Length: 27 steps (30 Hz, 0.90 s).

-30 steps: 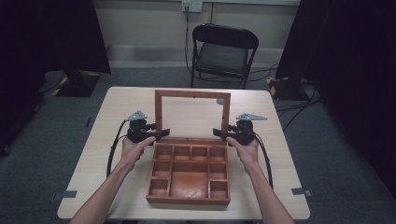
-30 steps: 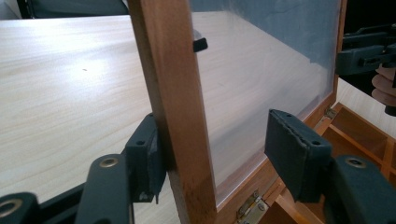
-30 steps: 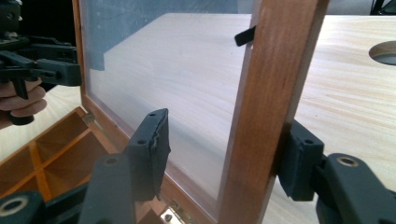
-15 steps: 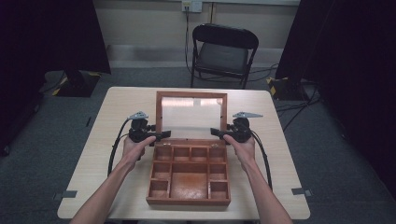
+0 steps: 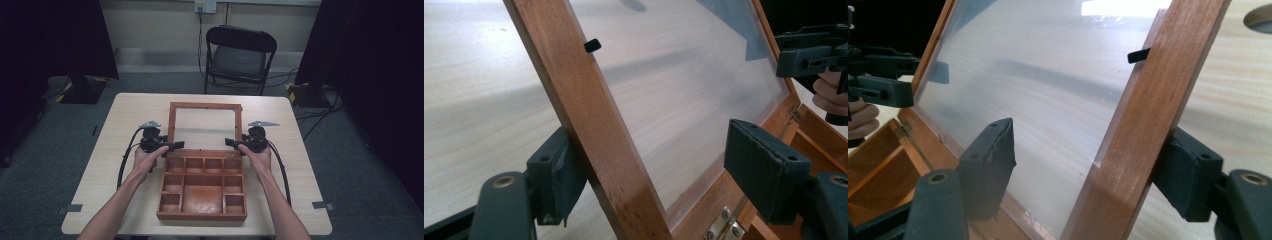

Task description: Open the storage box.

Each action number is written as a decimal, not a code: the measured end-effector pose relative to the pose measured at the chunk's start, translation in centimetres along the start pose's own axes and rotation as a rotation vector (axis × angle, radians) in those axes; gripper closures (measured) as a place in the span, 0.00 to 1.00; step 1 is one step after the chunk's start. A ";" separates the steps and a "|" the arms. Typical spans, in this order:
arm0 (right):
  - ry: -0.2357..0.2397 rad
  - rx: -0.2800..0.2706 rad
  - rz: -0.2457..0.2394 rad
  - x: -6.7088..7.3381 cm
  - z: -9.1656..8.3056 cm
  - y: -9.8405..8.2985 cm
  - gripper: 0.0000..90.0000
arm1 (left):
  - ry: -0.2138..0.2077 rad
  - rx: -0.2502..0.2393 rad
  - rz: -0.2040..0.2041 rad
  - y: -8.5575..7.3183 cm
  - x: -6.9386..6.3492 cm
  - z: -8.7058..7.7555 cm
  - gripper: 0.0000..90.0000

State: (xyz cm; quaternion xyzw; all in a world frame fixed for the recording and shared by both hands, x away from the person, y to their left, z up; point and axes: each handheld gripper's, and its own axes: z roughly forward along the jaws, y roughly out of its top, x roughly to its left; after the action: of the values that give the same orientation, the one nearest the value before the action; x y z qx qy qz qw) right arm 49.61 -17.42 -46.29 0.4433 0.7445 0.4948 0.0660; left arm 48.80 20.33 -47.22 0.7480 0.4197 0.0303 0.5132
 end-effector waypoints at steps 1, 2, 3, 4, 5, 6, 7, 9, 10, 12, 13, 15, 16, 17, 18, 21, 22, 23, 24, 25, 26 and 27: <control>0.000 0.000 0.000 0.0 0.0 0.0 0.32 | -0.001 0.003 -0.005 -0.1 0.0 0.1 0.27; 0.002 0.005 0.006 -0.1 0.1 -0.1 0.32 | 0.000 0.008 -0.002 -0.1 0.1 0.1 0.27; 0.001 0.006 0.009 -0.1 0.2 -0.1 0.32 | -0.001 0.007 -0.007 -0.1 0.1 0.2 0.27; 0.001 0.006 0.009 -0.1 0.2 -0.1 0.32 | -0.001 0.008 -0.011 -0.1 0.1 0.2 0.27; 0.000 0.008 0.011 -0.2 0.2 -0.1 0.32 | 0.000 0.012 -0.011 -0.1 0.2 0.2 0.27; 0.000 0.010 0.014 -0.2 0.3 -0.2 0.32 | -0.002 0.014 -0.012 -0.1 0.2 0.2 0.26; -0.002 0.011 0.016 -0.2 0.3 -0.2 0.31 | -0.003 0.013 -0.014 -0.1 0.2 0.3 0.26; -0.001 0.012 0.017 -0.3 0.4 -0.2 0.31 | -0.006 0.010 -0.028 -0.2 0.3 0.3 0.26; -0.004 0.014 0.018 -0.3 0.4 -0.2 0.31 | -0.006 0.011 -0.030 -0.2 0.3 0.3 0.26; -0.003 0.016 0.022 -0.3 0.5 -0.3 0.31 | -0.005 0.012 -0.030 -0.2 0.3 0.4 0.25; -0.005 0.018 0.022 -0.3 0.5 -0.3 0.31 | -0.004 0.014 -0.029 -0.2 0.3 0.4 0.25; -0.007 0.020 0.026 -0.4 0.6 -0.4 0.30 | -0.004 0.016 -0.032 -0.3 0.4 0.5 0.25; -0.008 0.020 0.028 -0.4 0.6 -0.4 0.29 | -0.007 0.017 -0.033 -0.3 0.4 0.5 0.25; -0.008 0.020 0.028 -0.4 0.6 -0.4 0.29 | -0.007 0.021 -0.038 -0.3 0.4 0.6 0.25; -0.012 0.020 0.029 -0.4 0.7 -0.4 0.28 | -0.004 0.024 -0.037 -0.4 0.5 0.6 0.24; -0.021 0.026 0.040 -0.7 0.7 -0.5 0.27 | -0.004 0.033 -0.040 -0.5 0.6 0.8 0.23; -0.023 0.030 0.038 -0.7 0.8 -0.5 0.26 | -0.007 0.034 -0.042 -0.6 0.7 0.9 0.22; -0.023 0.030 0.038 -0.7 0.8 -0.5 0.26 | -0.012 0.035 -0.046 -0.6 0.7 0.9 0.22; -0.021 0.035 0.036 -0.7 0.8 -0.6 0.26 | -0.013 0.040 -0.049 -0.6 0.7 1.0 0.22; -0.021 0.038 0.040 -0.8 0.9 -0.7 0.25 | -0.011 0.044 -0.049 -0.7 0.8 1.1 0.22; -0.021 0.042 0.043 -0.8 1.0 -0.7 0.25 | -0.010 0.049 -0.046 -0.7 0.8 1.1 0.22; -0.022 0.045 0.043 -0.8 1.1 -0.8 0.25 | -0.010 0.053 -0.051 -0.8 0.8 1.1 0.22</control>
State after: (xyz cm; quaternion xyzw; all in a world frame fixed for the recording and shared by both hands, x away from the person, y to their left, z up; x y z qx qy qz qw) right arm 50.21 -17.39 -47.72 0.4661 0.7451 0.4741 0.0535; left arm 49.42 20.15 -48.66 0.7505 0.4367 0.0024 0.4960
